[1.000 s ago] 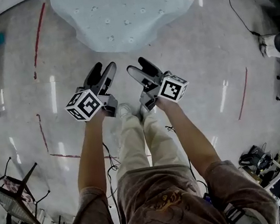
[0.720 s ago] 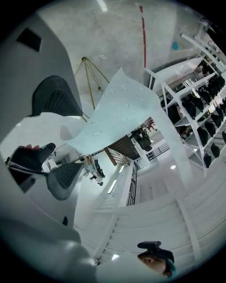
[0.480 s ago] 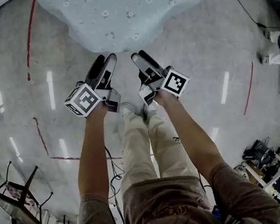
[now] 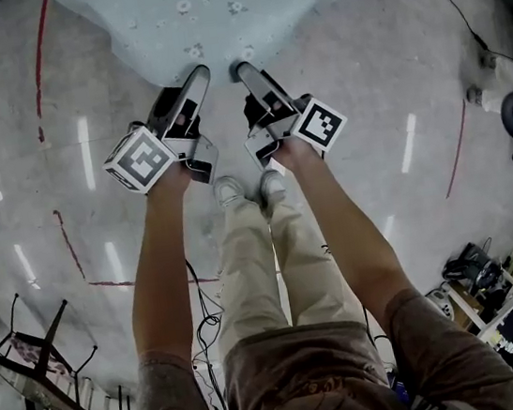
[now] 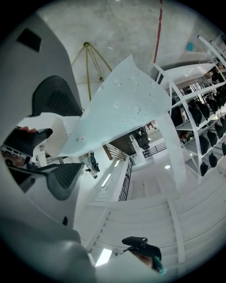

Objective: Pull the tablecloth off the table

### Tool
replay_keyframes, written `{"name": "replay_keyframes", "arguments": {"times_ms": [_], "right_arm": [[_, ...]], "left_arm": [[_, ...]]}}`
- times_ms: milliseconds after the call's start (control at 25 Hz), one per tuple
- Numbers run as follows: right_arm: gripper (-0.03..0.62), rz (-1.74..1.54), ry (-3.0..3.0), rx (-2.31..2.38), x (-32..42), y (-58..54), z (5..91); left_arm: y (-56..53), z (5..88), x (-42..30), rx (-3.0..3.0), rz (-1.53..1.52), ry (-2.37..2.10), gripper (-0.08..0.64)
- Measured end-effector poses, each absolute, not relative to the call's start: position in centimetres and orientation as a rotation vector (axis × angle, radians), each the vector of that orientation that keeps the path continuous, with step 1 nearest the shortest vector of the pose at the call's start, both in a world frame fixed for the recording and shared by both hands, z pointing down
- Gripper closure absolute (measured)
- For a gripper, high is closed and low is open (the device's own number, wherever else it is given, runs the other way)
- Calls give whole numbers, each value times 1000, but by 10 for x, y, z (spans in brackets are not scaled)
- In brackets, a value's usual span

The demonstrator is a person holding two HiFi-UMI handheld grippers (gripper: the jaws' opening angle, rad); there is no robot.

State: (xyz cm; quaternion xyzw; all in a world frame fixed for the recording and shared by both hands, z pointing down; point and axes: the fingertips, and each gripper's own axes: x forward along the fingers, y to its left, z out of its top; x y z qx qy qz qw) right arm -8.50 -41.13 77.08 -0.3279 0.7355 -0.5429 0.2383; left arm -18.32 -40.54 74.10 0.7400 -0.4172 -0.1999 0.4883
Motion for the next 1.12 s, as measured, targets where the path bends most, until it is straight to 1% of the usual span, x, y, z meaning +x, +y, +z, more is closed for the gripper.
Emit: {"name": "replay_keyframes", "arguments": {"times_ms": [120, 400, 520, 640, 800, 960, 1040, 1080, 1120], "right_arm": [[184, -1504, 1962, -886, -87, -416, 775], [201, -1511, 1860, -867, -88, -434, 781], [255, -1485, 1794, -859, -78, -439, 775], [269, -1484, 1755, -862, -72, -440, 775], [301, -1477, 1779, -866, -75, -438, 774], [358, -1494, 1793, -872, -70, -433, 777], [401, -1500, 1791, -878, -65, -429, 779], [434, -1502, 1781, -877, -64, -428, 778], [472, -1503, 1771, -877, -64, -426, 777]], "left_arm": [[-414, 740, -187, 1793, -507, -1009, 239], [-424, 742, -195, 1781, -506, -1012, 239], [-423, 743, -196, 1775, -514, -1008, 242], [-425, 743, -199, 1776, -527, -1004, 247], [-427, 746, -201, 1758, -530, -996, 304], [-427, 748, -205, 1719, -561, -979, 351], [-425, 751, -205, 1705, -563, -976, 396], [-425, 751, -205, 1701, -567, -973, 417], [-426, 750, -204, 1700, -572, -973, 458]]}}
